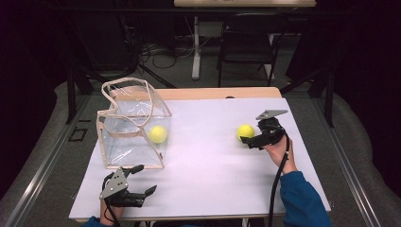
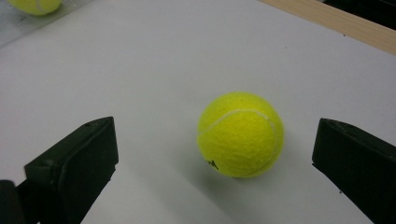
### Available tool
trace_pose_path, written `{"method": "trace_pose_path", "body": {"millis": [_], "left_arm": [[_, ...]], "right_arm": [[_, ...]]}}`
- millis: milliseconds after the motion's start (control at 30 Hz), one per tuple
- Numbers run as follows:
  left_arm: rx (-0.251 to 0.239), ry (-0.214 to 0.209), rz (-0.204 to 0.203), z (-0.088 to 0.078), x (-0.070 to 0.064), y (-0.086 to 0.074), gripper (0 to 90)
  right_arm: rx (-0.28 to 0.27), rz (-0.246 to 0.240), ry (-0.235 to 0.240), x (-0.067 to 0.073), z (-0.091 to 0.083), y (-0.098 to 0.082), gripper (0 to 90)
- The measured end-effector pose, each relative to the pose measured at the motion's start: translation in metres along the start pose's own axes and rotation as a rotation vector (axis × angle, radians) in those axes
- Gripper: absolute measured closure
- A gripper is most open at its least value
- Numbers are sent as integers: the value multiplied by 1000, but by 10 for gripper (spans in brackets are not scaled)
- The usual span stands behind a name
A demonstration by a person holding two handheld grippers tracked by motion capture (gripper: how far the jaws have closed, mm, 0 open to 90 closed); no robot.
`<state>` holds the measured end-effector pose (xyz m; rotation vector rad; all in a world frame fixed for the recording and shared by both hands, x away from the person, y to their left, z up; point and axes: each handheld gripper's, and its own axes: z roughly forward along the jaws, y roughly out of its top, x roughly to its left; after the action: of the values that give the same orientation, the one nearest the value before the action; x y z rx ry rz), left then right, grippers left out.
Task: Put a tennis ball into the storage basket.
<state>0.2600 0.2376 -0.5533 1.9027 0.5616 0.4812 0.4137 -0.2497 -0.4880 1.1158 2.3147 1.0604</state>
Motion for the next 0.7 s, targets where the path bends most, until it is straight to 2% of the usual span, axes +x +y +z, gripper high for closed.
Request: {"method": "trace_pose_path", "body": {"millis": [433,700], "left_arm": [[-4,-3,2,0,-1,0,161],[-5,-6,2,0,-1,0,161]], "right_arm": [[-4,27,10,-6,11,2,0],[13,44,11,-11,21,1,0]]}}
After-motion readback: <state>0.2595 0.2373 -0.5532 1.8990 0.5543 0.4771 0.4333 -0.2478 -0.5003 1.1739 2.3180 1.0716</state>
